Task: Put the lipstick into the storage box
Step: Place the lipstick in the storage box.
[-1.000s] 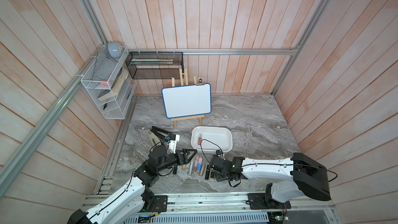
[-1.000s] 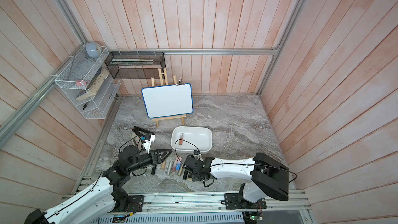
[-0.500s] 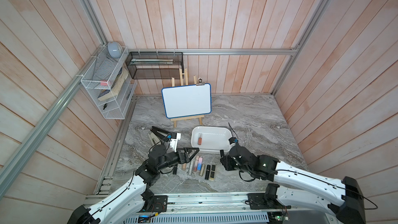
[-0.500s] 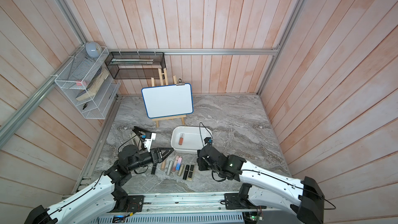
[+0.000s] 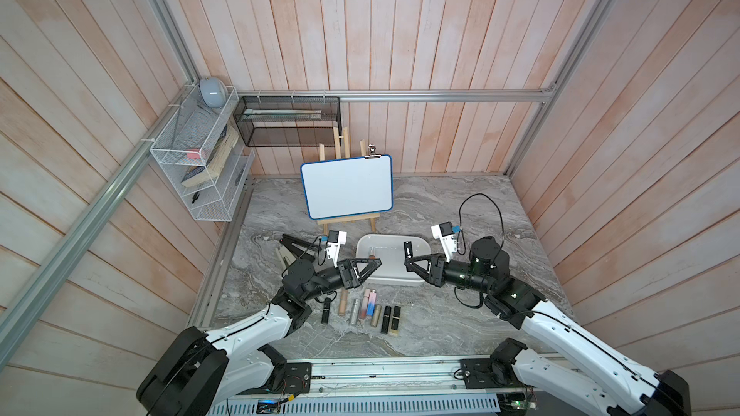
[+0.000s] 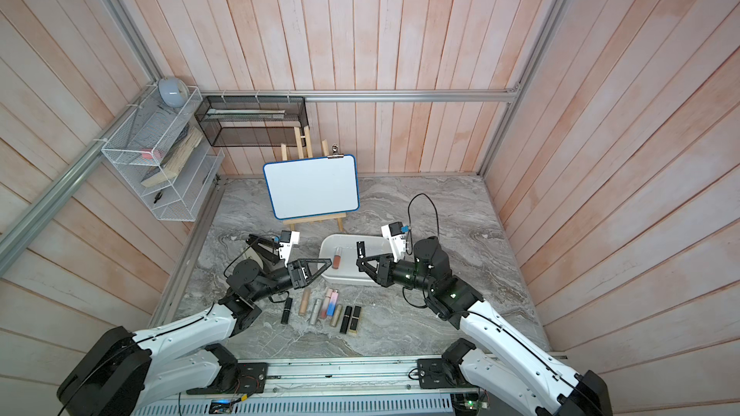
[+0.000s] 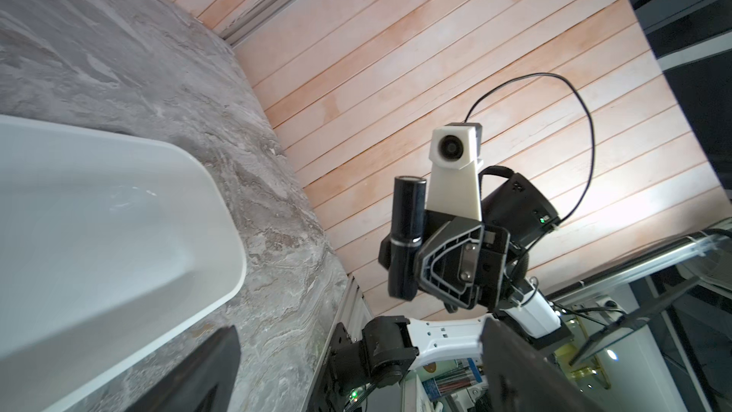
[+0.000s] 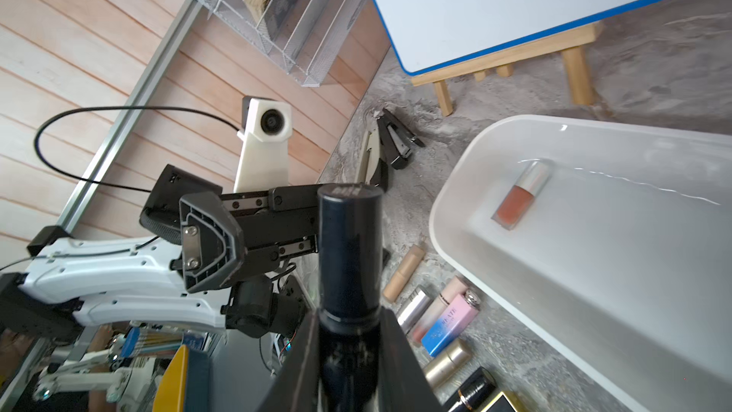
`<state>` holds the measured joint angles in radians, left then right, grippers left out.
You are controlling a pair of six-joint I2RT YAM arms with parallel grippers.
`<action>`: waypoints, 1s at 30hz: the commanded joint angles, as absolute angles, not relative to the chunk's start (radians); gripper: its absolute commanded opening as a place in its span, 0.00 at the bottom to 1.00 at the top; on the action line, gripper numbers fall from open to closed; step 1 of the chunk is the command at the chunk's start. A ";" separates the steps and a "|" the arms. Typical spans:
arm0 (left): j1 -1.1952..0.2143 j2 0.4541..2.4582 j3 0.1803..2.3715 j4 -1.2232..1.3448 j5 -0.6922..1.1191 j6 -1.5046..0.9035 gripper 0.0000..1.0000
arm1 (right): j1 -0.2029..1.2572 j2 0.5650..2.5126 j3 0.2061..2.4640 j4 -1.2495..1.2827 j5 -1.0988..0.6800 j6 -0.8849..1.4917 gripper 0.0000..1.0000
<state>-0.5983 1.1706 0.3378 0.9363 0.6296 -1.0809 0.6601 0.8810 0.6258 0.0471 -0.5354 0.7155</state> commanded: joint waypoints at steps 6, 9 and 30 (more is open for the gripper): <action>-0.606 1.252 0.402 1.126 0.690 -1.118 1.00 | 0.655 0.969 0.580 0.275 -0.727 0.721 0.15; -0.619 1.234 0.440 1.001 0.688 -1.050 1.00 | 0.655 0.984 0.565 0.308 -0.742 0.738 0.15; -0.667 1.248 0.550 0.728 0.673 -0.906 0.77 | 0.681 1.031 0.555 0.366 -0.734 0.762 0.14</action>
<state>-0.6624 1.2419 0.5236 0.7403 0.6697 -0.9337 0.6727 1.0267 0.5568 0.3340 -0.7315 0.7586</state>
